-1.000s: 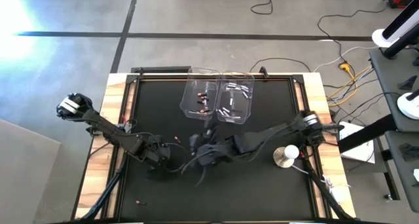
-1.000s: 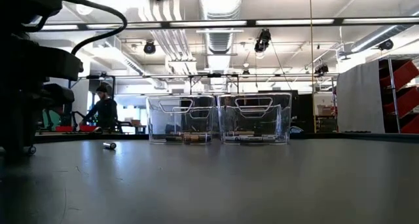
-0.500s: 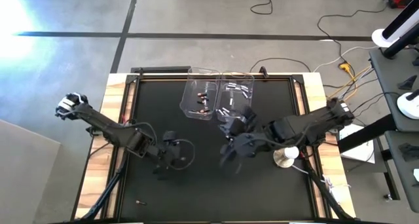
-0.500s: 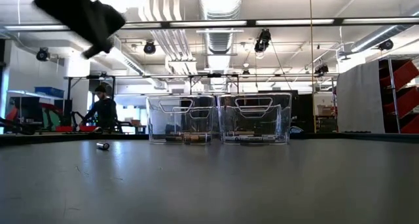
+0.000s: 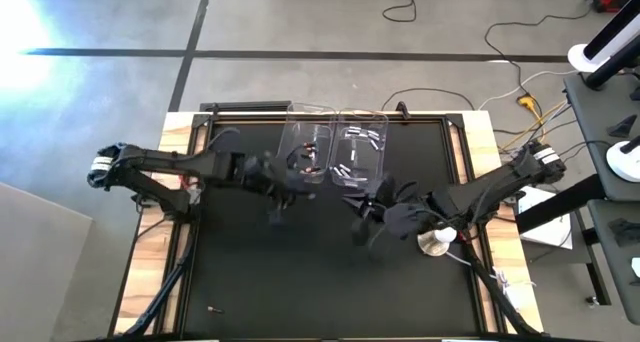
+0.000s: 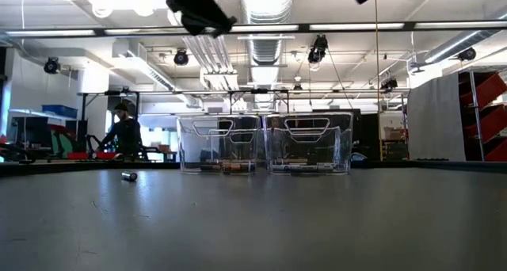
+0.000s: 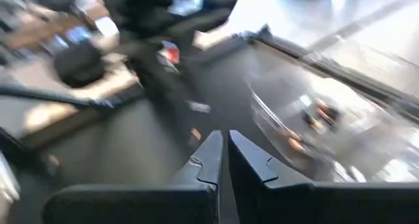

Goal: Sort batteries
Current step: Put the white battery into the right transparent bin

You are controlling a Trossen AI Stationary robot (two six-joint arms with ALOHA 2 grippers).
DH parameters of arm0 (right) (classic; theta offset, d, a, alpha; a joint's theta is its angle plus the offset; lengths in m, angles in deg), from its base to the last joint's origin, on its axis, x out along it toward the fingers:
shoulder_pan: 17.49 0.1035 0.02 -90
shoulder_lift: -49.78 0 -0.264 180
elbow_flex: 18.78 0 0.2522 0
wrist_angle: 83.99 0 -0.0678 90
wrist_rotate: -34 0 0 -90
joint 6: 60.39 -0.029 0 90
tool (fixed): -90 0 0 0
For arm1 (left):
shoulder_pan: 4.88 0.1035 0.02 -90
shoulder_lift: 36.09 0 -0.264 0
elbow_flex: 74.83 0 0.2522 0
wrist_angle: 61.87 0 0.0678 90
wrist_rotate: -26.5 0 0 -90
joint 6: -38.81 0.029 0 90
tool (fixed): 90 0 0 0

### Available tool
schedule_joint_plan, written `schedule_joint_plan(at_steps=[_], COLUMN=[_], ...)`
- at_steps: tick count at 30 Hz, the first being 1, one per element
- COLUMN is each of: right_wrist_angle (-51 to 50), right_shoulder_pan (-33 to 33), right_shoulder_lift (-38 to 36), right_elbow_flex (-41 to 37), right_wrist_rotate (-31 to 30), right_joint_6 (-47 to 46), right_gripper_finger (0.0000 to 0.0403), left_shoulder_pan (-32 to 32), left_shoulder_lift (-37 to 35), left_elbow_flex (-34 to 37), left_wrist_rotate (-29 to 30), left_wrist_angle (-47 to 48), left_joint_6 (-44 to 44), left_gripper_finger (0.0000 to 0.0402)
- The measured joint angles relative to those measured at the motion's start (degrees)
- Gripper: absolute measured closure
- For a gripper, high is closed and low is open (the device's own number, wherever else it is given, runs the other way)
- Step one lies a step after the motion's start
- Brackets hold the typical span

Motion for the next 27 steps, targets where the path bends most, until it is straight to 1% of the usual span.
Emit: schedule_joint_plan(at_steps=[2, 4, 7, 8, 12, 16, 18, 20, 24, 27], right_wrist_angle=[12.0, 22.0, 33.3, 35.2, 37.0, 36.6, 36.5, 36.0, 31.2, 28.3], right_shoulder_pan=[-0.8, -1.9, -4.4, -5.1, -8.3, -11.4, -12.9, -13.8, -14.7, -15.6], right_shoulder_lift=[-0.4, -0.4, -0.2, -0.2, -0.5, -0.8, -0.8, -1.3, -3.5, -5.3], right_elbow_flex=[-4.8, -8.6, -12.5, -13.3, -14.2, -13.0, -12.1, -11.1, -9.3, -8.1], right_wrist_rotate=[0.1, 0.2, 0.4, 0.4, 3.2, 9.0, 13.1, 16.0, 16.5, 16.5], right_joint_6=[4.5, 7.9, 11.2, 12.1, 13.9, 16.0, 16.5, 16.6, 18.0, 19.2], right_gripper_finger=[0.0376, 0.0358, 0.0323, 0.031, 0.0261, 0.0231, 0.0227, 0.0228, 0.024, 0.0246], left_shoulder_pan=[2.4, 4.8, 7.1, 7.8, 11.2, 13.3, 13.9, 14.4, 15.2, 15.1], left_shoulder_lift=[1.0, 2.0, 3.8, 4.6, 7.6, 10.2, 10.9, 11.1, 10.1, 9.0], left_elbow_flex=[-2.3, -5.2, -9.0, -10.4, -15.4, -17.4, -17.6, -17.6, -17.6, -17.6], left_wrist_rotate=[-1.3, -4.1, -8.6, -10.0, -13.9, -17.4, -19.7, -21.0, -20.8, -21.1], left_wrist_angle=[-0.3, -1.9, -5.3, -6.3, -8.4, -13.7, -16.5, -18.0, -19.5, -24.0], left_joint_6=[0.7, 0.7, -0.3, -0.6, -3.9, -9.2, -10.8, -12.0, -13.3, -14.1], left_gripper_finger=[0.0394, 0.0394, 0.0394, 0.0394, 0.0394, 0.0393, 0.0393, 0.0393, 0.0393, 0.0393])
